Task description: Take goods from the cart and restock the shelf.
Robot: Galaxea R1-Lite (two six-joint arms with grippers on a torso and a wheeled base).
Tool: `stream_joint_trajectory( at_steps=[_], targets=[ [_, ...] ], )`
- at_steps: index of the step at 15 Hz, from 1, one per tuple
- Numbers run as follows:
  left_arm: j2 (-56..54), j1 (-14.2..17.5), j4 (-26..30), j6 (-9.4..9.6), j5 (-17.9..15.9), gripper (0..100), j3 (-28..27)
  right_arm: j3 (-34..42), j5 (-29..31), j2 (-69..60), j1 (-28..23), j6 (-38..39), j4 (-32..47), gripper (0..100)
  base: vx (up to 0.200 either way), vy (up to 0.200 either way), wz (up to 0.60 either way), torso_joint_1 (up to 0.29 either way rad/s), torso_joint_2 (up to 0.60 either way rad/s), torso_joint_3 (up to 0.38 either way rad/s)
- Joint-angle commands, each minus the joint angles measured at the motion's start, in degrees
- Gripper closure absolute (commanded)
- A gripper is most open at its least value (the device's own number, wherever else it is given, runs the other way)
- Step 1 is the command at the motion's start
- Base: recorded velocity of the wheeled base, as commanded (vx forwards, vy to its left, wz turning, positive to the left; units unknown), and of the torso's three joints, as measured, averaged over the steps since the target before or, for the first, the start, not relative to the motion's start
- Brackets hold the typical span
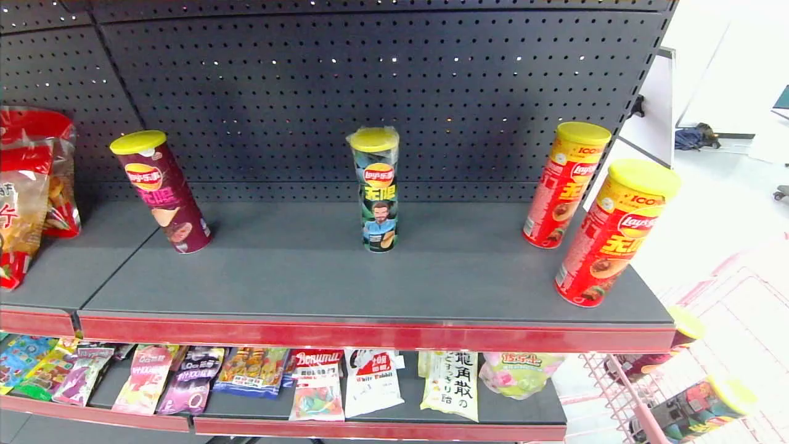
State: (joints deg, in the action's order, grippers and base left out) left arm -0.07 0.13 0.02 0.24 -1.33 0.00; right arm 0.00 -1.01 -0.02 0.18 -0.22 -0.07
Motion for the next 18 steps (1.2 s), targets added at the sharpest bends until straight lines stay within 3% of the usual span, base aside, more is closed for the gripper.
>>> stream_joint_trajectory(
  at_steps=[1,3,15,18],
  targets=[
    [0.07,0.04,-0.02,0.02,0.01,0,0.00,0.00,-0.04,0.02,-0.01,-0.04,-0.01,0,0.000,-0.200,0.00,-0.002,0.00,0.002],
    [0.07,0.04,-0.02,0.02,0.01,0,0.00,0.00,-0.04,0.02,-0.01,-0.04,-0.01,0,0.000,-0.200,0.00,0.007,0.00,0.005],
    [0.07,0.04,-0.02,0.02,0.01,0,0.00,0.00,-0.04,0.02,-0.01,-0.04,-0.01,0,0.000,0.000,0.00,0.000,0.00,0.000],
    [0.07,0.04,-0.02,0.02,0.01,0,0.00,0.00,-0.04,0.02,-0.01,-0.04,-0.01,0,0.000,0.000,-0.60,-0.001,0.00,0.004]
  ],
)
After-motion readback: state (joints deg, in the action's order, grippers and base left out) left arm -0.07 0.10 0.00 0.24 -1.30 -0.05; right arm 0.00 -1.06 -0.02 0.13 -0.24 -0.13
